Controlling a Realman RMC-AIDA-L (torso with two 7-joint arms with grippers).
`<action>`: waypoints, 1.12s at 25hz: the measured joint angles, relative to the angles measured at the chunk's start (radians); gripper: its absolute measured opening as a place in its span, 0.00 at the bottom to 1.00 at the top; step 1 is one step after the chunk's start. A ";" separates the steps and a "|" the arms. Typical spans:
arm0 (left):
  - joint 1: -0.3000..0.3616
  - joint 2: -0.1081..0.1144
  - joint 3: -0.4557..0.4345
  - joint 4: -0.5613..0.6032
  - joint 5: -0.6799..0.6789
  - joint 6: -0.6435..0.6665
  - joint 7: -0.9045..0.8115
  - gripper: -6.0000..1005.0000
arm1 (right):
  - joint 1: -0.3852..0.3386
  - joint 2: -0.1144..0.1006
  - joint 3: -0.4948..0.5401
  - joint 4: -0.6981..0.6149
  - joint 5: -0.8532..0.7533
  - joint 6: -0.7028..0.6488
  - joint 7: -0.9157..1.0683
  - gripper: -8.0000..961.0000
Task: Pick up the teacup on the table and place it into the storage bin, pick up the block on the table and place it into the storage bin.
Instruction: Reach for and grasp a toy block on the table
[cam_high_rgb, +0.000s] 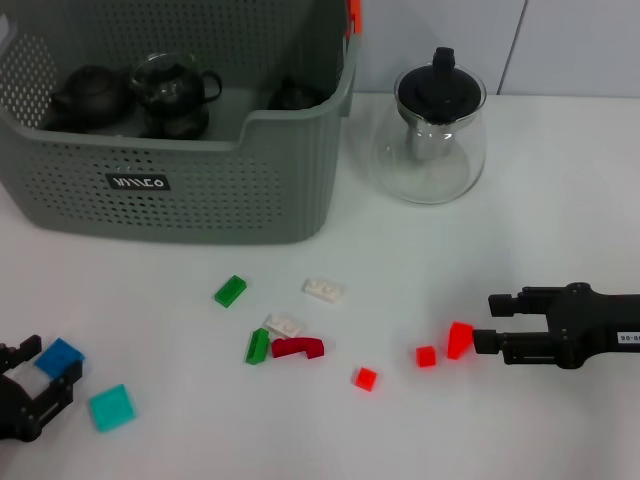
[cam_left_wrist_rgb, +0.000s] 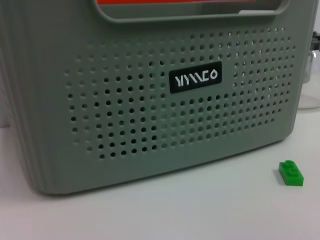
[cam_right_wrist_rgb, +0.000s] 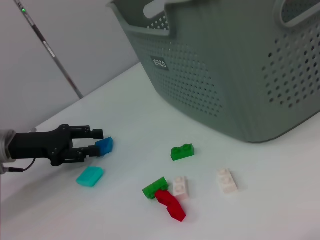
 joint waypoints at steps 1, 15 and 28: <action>-0.001 0.000 0.001 -0.003 0.000 -0.003 0.000 0.59 | 0.000 0.000 0.000 0.000 0.000 0.000 0.000 0.77; -0.003 0.000 0.001 -0.007 0.003 -0.018 0.001 0.57 | 0.000 0.001 0.000 0.000 0.000 0.000 0.000 0.77; -0.011 0.004 -0.005 0.019 0.011 -0.038 -0.109 0.49 | 0.000 0.002 0.000 0.002 0.000 0.001 0.000 0.77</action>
